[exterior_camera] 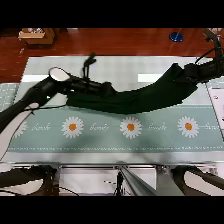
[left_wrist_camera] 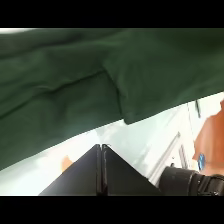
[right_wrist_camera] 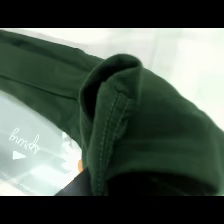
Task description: Fold the shirts.
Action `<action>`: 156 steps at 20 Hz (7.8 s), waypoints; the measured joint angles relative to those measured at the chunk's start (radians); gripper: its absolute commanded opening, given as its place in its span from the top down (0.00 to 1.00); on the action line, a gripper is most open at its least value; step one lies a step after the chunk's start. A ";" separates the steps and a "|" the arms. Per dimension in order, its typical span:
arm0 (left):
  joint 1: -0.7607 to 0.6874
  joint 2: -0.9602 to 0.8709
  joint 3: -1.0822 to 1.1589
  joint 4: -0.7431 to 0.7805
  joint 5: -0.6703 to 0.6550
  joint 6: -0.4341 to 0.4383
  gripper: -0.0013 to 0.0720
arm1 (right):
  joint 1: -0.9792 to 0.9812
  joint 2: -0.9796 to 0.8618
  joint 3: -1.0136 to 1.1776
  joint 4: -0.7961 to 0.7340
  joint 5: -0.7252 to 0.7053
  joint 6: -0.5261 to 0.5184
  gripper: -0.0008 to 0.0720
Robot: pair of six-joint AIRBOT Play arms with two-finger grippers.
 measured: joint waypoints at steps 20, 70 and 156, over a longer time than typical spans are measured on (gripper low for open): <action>-0.299 -0.376 0.125 -0.325 0.154 0.050 0.95 | 0.001 0.119 0.000 -0.048 0.083 0.115 0.96; 0.783 0.389 0.034 0.208 -0.488 0.060 0.89 | 0.197 -0.054 -0.359 -0.120 -0.307 0.190 0.19; 0.306 0.196 0.037 1.023 -0.322 -0.319 0.34 | 0.237 -0.187 -0.001 -0.622 -0.036 0.170 0.33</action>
